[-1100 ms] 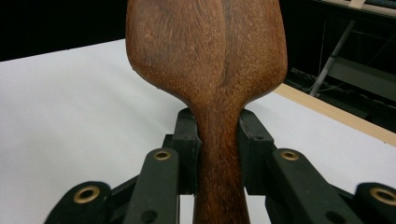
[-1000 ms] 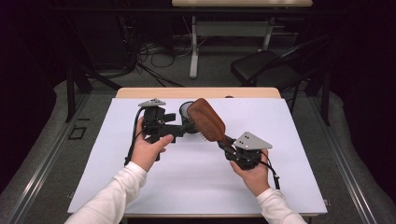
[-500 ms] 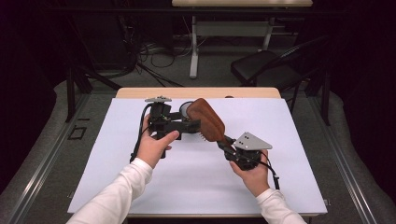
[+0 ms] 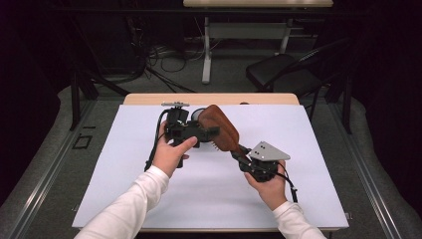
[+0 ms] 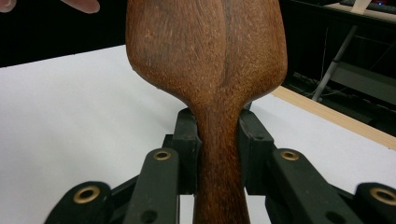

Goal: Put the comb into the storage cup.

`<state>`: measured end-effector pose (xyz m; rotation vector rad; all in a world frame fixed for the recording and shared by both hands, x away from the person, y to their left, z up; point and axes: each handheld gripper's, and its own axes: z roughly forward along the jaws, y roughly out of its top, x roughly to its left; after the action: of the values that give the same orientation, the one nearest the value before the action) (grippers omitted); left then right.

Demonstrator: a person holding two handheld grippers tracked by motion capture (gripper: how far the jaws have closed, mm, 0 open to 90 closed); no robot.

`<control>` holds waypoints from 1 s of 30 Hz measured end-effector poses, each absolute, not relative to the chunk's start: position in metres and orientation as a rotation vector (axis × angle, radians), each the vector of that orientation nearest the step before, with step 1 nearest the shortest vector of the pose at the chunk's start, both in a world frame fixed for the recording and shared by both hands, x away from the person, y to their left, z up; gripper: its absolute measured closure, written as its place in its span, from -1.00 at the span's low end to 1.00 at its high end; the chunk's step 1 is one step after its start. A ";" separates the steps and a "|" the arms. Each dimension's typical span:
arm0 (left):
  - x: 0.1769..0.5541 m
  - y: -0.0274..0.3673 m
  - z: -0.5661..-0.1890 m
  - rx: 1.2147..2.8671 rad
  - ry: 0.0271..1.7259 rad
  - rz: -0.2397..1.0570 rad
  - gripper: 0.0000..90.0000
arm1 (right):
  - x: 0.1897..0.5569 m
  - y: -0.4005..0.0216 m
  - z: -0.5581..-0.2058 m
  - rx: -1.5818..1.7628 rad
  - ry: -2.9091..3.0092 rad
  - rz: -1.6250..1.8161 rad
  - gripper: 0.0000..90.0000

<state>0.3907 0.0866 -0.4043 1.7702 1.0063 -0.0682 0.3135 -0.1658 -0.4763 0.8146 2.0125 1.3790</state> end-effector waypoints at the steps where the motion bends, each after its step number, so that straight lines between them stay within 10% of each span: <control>1: 0.391 0.086 -0.404 1.770 1.006 -0.071 -0.91 | 0.313 -0.166 -0.476 0.814 2.013 1.379 0.60; 30: 0.395 0.070 -0.408 1.759 1.007 -0.119 -0.80 | 0.311 -0.160 -0.477 0.794 2.012 1.389 0.60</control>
<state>0.3951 0.0702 -0.4079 1.7590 1.0071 -0.1185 0.3114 -0.1597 -0.4774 0.7936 2.0120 1.3885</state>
